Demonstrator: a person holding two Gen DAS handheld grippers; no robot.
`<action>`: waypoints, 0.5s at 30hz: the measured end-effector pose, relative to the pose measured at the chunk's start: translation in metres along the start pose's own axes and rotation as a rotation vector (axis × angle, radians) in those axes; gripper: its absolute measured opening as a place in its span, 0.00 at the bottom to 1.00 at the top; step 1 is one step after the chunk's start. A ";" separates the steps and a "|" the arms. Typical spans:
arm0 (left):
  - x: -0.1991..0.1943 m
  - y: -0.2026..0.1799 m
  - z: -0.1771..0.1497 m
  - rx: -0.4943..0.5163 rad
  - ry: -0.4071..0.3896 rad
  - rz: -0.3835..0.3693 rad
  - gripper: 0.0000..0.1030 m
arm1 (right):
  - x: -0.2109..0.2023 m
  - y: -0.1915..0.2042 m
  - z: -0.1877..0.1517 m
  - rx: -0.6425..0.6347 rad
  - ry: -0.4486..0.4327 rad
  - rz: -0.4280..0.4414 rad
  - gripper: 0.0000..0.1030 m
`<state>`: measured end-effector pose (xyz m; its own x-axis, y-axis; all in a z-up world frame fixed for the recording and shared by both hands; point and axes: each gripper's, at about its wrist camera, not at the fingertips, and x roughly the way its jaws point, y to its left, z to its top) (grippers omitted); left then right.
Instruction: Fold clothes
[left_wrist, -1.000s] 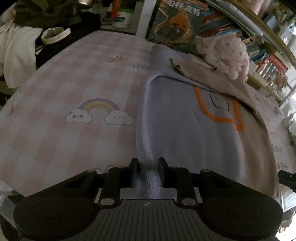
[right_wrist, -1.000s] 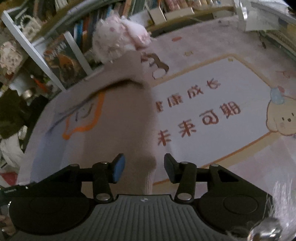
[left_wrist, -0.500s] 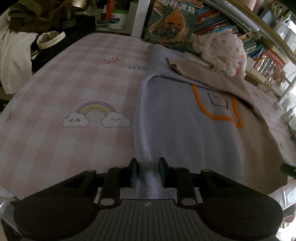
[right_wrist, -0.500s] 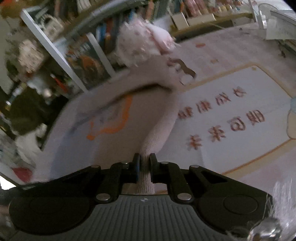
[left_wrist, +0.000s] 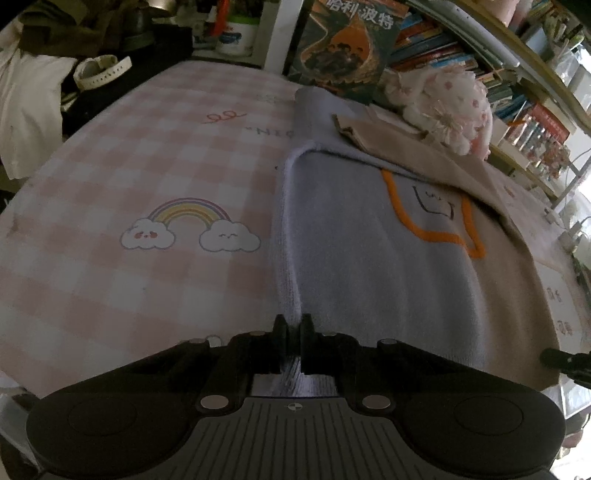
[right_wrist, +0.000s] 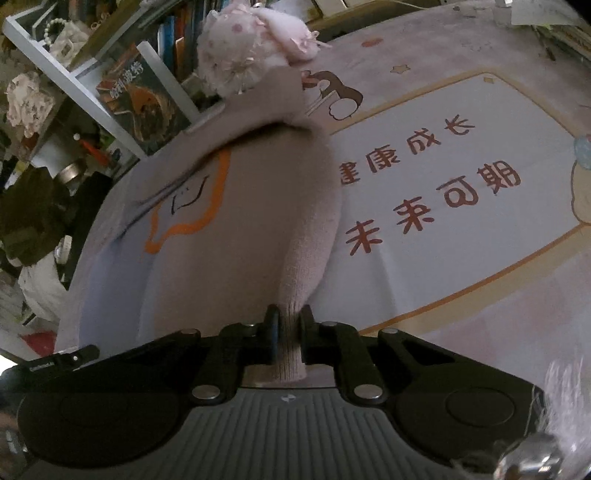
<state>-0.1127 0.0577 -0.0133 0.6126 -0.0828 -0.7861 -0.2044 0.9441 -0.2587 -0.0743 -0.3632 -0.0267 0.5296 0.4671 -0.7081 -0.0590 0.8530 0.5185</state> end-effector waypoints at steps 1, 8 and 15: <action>-0.002 0.001 -0.002 -0.007 -0.002 -0.003 0.04 | -0.002 -0.001 0.000 0.003 -0.001 0.006 0.09; -0.021 0.009 -0.016 -0.086 -0.012 -0.043 0.04 | -0.021 -0.007 -0.008 0.010 0.003 0.033 0.09; -0.036 0.015 -0.039 -0.167 -0.005 -0.084 0.04 | -0.041 -0.014 -0.022 0.002 0.025 0.053 0.09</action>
<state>-0.1676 0.0623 -0.0104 0.6363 -0.1574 -0.7552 -0.2760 0.8677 -0.4134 -0.1140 -0.3889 -0.0150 0.5049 0.5170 -0.6912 -0.0843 0.8265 0.5566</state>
